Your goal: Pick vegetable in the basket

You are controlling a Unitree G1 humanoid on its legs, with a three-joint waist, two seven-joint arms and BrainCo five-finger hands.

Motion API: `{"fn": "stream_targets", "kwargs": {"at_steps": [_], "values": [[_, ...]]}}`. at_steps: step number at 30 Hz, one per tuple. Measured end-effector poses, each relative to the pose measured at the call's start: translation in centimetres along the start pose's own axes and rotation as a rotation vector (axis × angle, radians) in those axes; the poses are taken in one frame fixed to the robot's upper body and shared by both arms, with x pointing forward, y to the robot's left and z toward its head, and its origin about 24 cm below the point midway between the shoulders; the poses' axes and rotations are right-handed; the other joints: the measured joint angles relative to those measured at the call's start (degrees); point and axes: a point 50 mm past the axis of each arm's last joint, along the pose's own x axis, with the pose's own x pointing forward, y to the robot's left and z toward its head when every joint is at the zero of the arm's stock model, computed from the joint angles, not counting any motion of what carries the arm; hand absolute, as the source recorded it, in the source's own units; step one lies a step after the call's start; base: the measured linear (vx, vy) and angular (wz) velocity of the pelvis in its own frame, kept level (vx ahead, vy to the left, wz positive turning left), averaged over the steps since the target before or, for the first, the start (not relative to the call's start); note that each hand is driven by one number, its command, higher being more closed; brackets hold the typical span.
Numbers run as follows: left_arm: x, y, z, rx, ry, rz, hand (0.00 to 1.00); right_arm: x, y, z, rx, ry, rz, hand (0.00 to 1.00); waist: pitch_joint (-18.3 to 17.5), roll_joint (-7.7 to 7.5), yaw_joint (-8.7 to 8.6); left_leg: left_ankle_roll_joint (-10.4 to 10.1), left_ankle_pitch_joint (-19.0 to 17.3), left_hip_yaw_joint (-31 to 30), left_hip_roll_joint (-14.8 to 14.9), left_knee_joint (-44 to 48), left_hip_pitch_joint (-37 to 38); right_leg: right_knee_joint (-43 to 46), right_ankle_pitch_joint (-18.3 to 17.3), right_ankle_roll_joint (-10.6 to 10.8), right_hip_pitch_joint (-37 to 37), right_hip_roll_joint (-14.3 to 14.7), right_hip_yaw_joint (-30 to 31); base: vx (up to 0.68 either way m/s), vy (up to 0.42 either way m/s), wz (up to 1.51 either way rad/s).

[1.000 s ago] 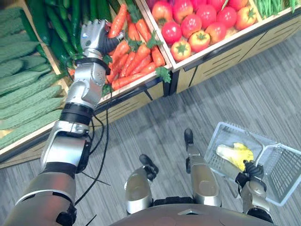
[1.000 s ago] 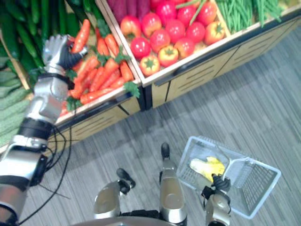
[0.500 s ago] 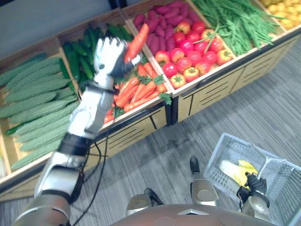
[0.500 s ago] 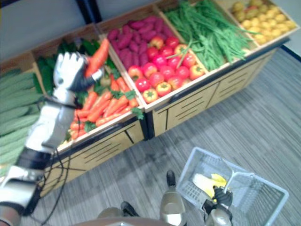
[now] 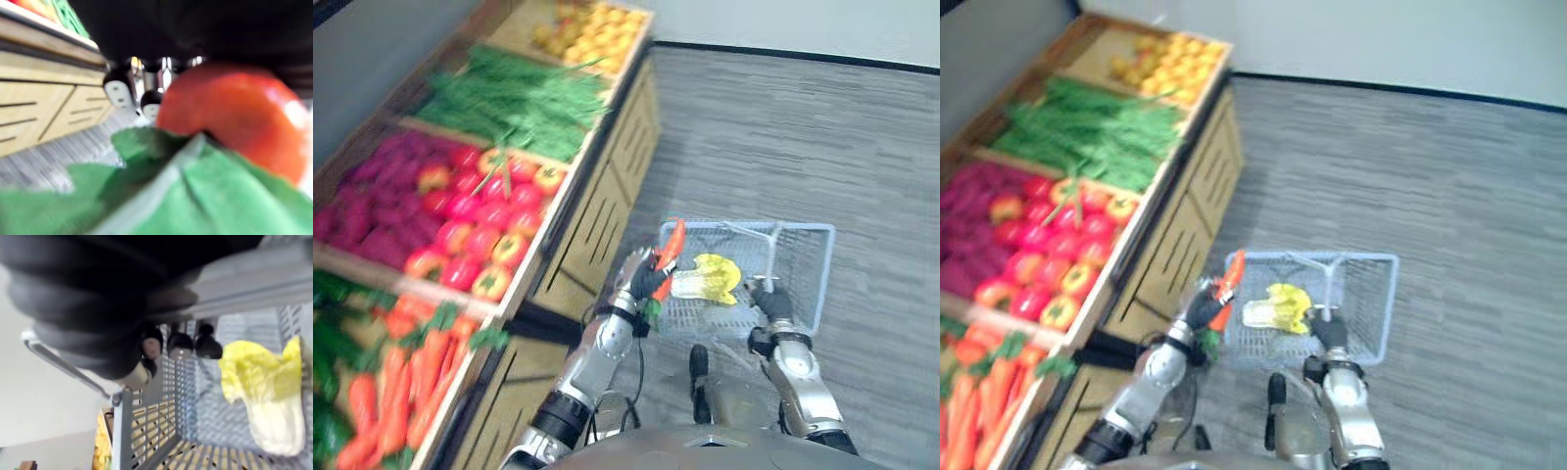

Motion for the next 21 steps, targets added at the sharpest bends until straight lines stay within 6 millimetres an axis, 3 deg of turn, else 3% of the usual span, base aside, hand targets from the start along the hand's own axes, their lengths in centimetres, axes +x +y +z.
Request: {"fn": "stream_targets", "kwargs": {"at_steps": [1, 3, 5, 8, 9, 10, 11, 13, 14, 18, 21], "values": [[0.0, -0.1, 0.0, -0.007, 0.002, -0.002, 1.0, 0.0, 0.7, 0.0, 0.015, 0.001, 0.039, 1.0, -0.8, 1.62, 0.04, 1.8, 5.4, 1.1, 2.1, -1.3, -0.1, 1.2, -1.0, 0.6, -0.1, 2.0, 2.0, 0.18, 0.181, -1.29], [0.3, 0.0, -0.3, -0.025, 0.016, 0.0, 1.0, -0.1, 2.5, 0.8, 0.053, -0.029, 0.113, 1.0, -0.6, -1.42, -0.12, 2.7, 5.1, 6.4, 1.8, -4.4, 2.9, 9.6, -6.3, 2.2, -4.1, 0.2, 1.9, 0.21, 0.151, -1.06], [0.6, -0.2, -0.7, -0.011, 0.032, -0.02, 1.0, -0.3, 3.7, 1.8, 0.109, -0.064, 0.182, 1.0, -0.3, -3.92, -1.08, 3.7, 5.7, 9.3, 0.4, -6.7, 4.9, 15.7, -8.5, 4.7, -7.1, -2.3, 0.2, 0.19, 0.101, -0.54], [0.8, -0.8, -0.5, -0.004, 0.028, -0.048, 1.0, -0.3, 4.2, 2.0, 0.16, -0.066, 0.206, 1.0, -0.3, -4.17, -1.4, 4.0, 5.6, 10.7, 0.6, -6.8, 5.7, 15.8, -8.9, 4.7, -7.3, -4.2, -4.8, 0.17, 0.065, -0.39], [1.1, -1.0, 0.0, 0.002, 0.008, -0.06, 1.0, -0.4, 4.3, 2.0, 0.189, -0.063, 0.218, 1.0, -0.3, -4.17, -1.66, 4.4, 5.2, 10.8, 0.8, -6.8, 5.9, 15.1, -9.9, 3.5, -7.3, -6.2, -7.4, 0.13, 0.058, -0.05], [1.4, -1.1, 0.1, 0.008, 0.003, -0.068, 1.0, -0.4, 4.4, 2.0, 0.194, -0.063, 0.222, 1.0, -0.3, -4.17, -1.61, 4.2, 4.8, 10.8, 1.0, -6.7, 5.9, 14.3, -9.6, 4.0, -7.1, -7.0, -7.8, 0.11, 0.08, -0.11], [1.7, -1.1, -0.1, 0.024, 0.009, -0.07, 1.0, -0.2, 4.5, 2.2, 0.213, -0.064, 0.231, 1.0, -0.3, -4.2, -1.42, 3.4, 4.2, 11.0, 1.8, -6.4, 5.9, 12.0, -7.8, 5.2, -6.3, -6.9, -8.7, 0.14, 0.016, -0.17], [2.1, -1.3, -0.8, 0.047, 0.036, -0.083, 1.0, -0.2, 4.9, 2.3, 0.23, -0.065, 0.261, 1.0, -0.5, -3.89, -1.14, 3.0, 4.1, 12.1, 3.2, -7.1, 6.4, 8.2, -5.3, 4.9, -4.2, -5.3, -8.4, 0.15, -0.055, -0.39], [2.2, -1.5, -1.3, 0.065, 0.062, -0.094, 0.0, -0.3, 5.3, 2.3, 0.253, -0.06, 0.285, 1.0, -0.6, -3.88, -1.16, 2.4, 4.4, 13.4, 3.7, -8.7, 7.7, 6.8, -4.3, 4.9, -3.6, -4.3, -7.4, 0.11, -0.066, -0.45], [3.0, -2.5, -2.1, 0.164, 0.092, -0.168, 0.0, -0.6, 5.8, 2.2, 0.31, -0.042, 0.343, 1.0, -0.9, -3.89, -2.55, 1.7, 5.6, 13.6, 3.4, -12.2, 9.2, 4.6, -3.1, 5.6, -3.0, -4.0, -6.8, 0.06, -0.007, -0.18], [3.1, -3.2, -2.6, 0.236, 0.111, -0.216, 0.0, -1.4, 6.1, 1.8, 0.372, -0.021, 0.366, 1.0, -2.1, -4.27, -2.45, 1.7, 6.1, 14.0, 2.9, -12.9, 9.5, 1.5, -1.2, 6.1, -1.9, -4.2, -6.1, 0.01, 0.059, -0.08]]}}
